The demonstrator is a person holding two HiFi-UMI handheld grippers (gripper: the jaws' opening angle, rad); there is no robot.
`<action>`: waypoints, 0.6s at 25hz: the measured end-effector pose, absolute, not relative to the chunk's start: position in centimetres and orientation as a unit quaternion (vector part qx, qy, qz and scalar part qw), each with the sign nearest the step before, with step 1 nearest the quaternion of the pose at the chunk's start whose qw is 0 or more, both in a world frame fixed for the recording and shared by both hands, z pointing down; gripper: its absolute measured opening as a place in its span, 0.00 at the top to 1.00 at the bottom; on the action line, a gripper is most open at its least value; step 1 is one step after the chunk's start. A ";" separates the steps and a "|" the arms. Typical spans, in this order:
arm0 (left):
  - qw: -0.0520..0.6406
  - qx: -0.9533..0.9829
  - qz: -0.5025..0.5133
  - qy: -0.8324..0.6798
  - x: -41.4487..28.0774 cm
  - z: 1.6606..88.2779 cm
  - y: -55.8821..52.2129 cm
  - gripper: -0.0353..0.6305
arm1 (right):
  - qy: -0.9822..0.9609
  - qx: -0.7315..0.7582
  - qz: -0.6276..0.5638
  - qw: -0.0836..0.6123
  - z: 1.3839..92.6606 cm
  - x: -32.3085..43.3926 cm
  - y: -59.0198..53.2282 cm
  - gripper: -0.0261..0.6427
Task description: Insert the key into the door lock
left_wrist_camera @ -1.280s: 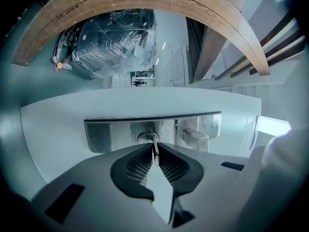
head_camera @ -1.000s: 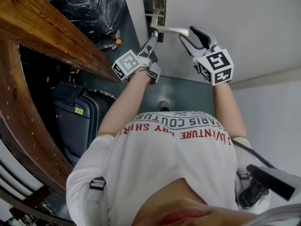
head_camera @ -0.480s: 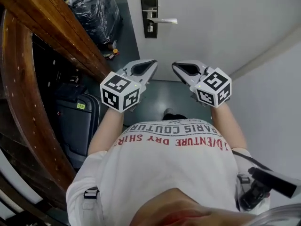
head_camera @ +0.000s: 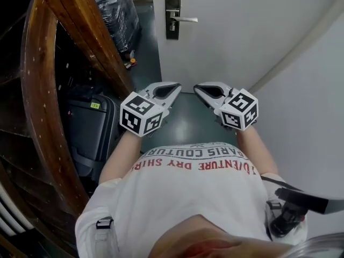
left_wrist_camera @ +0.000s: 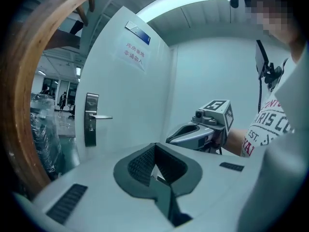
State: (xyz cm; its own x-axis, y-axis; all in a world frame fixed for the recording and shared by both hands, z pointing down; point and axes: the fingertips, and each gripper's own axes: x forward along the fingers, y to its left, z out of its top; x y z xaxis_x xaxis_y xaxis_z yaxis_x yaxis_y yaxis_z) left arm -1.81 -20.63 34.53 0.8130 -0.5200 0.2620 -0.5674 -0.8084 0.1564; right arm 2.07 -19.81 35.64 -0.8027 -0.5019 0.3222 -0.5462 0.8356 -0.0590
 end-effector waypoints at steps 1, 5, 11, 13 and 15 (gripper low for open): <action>0.118 0.946 0.105 -0.284 -1.3 35.0 -18.7 0.94 | -0.945 0.282 0.076 0.150 36.1 2.6 -17.8 0.96; 0.121 0.950 0.106 -0.267 1.0 36.9 -8.9 0.94 | -0.940 0.299 0.076 0.145 38.1 4.4 -7.8 0.96; 0.120 0.952 0.104 -0.260 3.8 39.1 8.3 0.94 | -0.937 0.310 0.075 0.140 40.6 6.8 9.7 0.96; 0.135 0.952 0.100 -0.254 4.4 39.2 13.4 0.94 | -0.935 0.317 0.076 0.139 40.9 7.5 14.8 0.96; 0.137 0.953 0.111 -0.248 5.2 39.1 17.8 0.94 | -0.933 0.324 0.077 0.135 40.6 8.1 18.8 0.96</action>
State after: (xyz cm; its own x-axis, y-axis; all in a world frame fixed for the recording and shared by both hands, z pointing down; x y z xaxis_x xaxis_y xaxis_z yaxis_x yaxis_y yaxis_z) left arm 5.19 17.76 39.13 0.8524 -0.4416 0.2798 -0.5026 -0.8395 0.2062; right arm 8.08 18.77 40.62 -0.7541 -0.5836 0.3011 -0.6251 0.7785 -0.0567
